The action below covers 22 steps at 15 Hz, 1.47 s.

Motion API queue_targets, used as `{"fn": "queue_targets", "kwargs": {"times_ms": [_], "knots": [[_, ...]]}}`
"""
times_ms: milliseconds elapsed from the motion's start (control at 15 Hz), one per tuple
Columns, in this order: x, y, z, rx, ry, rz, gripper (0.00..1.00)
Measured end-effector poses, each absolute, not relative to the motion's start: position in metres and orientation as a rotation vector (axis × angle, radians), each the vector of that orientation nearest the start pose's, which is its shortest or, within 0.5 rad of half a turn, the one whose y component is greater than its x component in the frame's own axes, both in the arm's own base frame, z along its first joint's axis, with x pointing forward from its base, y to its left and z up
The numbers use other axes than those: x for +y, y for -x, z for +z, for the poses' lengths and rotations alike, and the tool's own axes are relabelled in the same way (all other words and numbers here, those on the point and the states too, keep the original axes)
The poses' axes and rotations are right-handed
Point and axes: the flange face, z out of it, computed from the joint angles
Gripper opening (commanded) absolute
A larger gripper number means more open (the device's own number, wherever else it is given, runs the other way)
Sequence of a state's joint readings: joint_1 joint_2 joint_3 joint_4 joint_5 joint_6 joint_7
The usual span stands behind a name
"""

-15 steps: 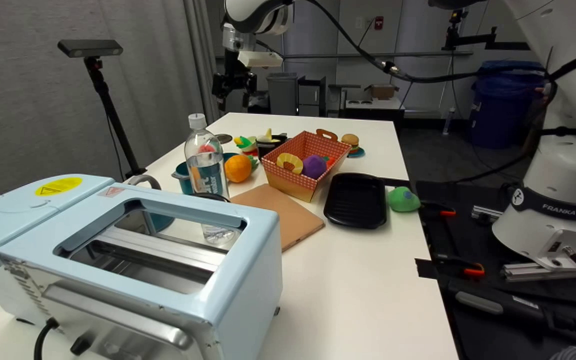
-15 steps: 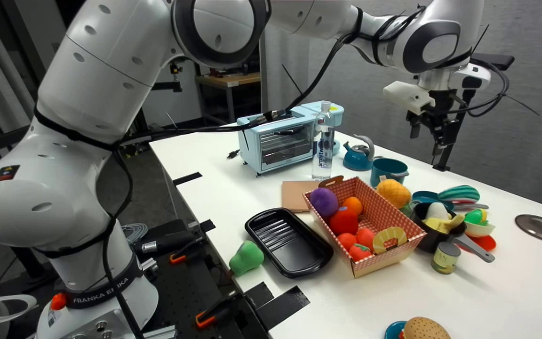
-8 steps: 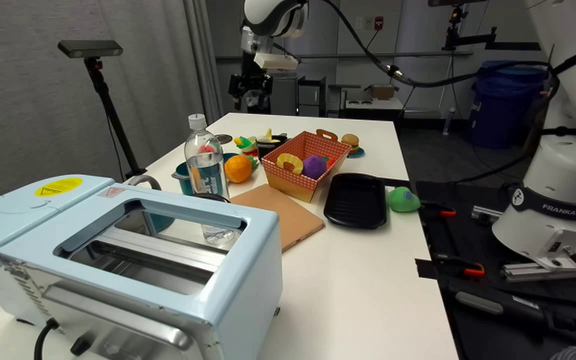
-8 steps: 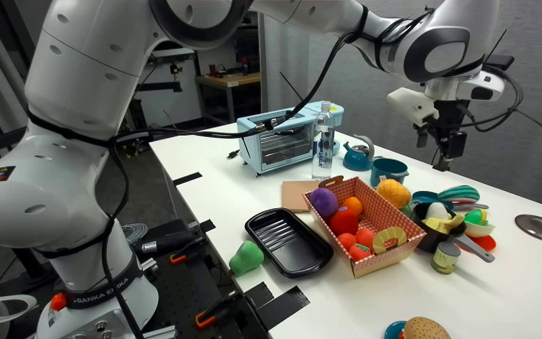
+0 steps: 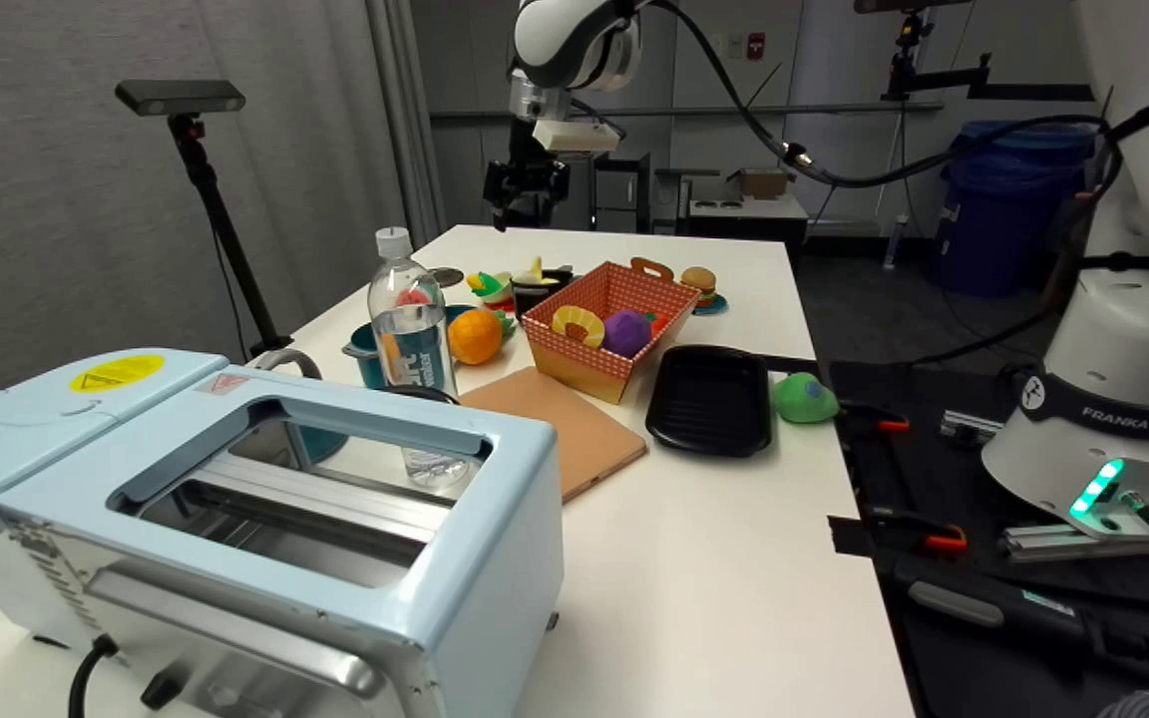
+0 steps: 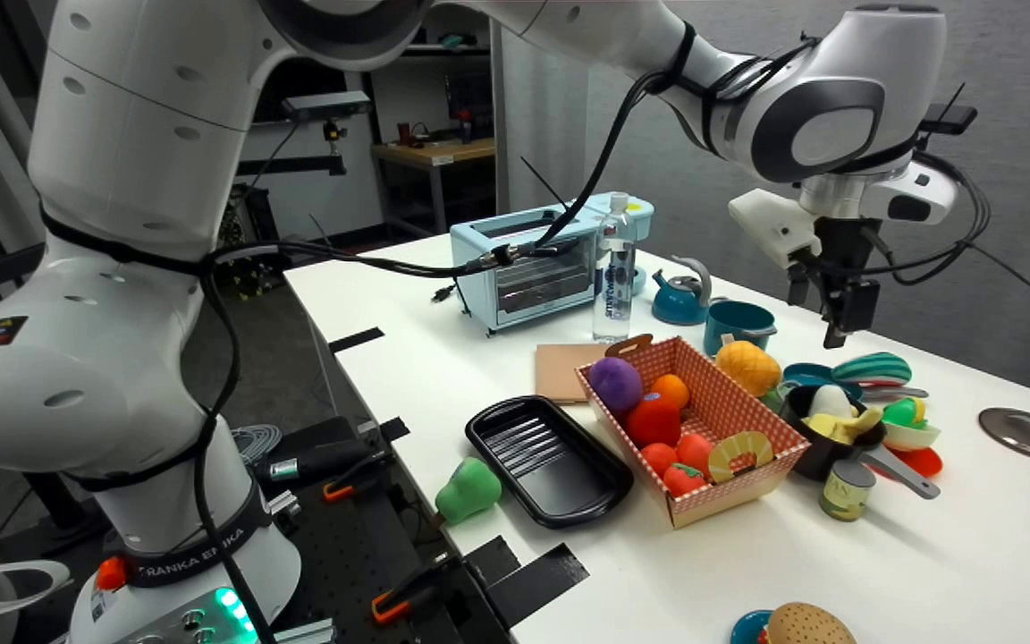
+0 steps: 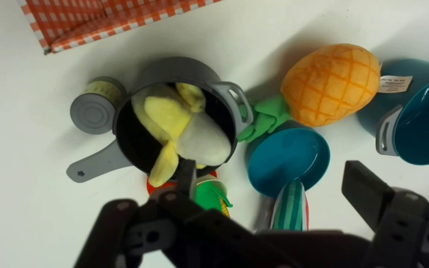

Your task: Put the pineapple plush toy on the counter then put the banana plush toy in the box

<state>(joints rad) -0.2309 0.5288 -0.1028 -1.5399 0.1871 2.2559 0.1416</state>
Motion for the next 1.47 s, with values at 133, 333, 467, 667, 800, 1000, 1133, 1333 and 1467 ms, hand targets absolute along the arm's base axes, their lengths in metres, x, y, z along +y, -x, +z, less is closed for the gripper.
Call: {"fn": "queue_targets", "kwargs": {"times_ms": [133,333,467,667,800,1000,1133,1333,1467], "knots": [[-0.220,-0.675,0.361,0.855,2.916,-0.304,1.00],[-0.226,-0.670,0.354,0.886,2.897,-0.304,1.00],[-0.233,-0.667,0.352,0.909,2.887,-0.304,1.00],[-0.242,-0.662,0.349,0.933,2.883,-0.298,1.00],[-0.245,-0.660,0.347,0.941,2.883,-0.291,1.00],[-0.245,-0.659,0.342,0.942,2.884,-0.279,1.00],[-0.244,-0.659,0.338,0.941,2.885,-0.269,1.00],[-0.241,-0.660,0.331,0.935,2.886,-0.254,1.00],[-0.239,-0.661,0.328,0.930,2.886,-0.248,1.00]]}}
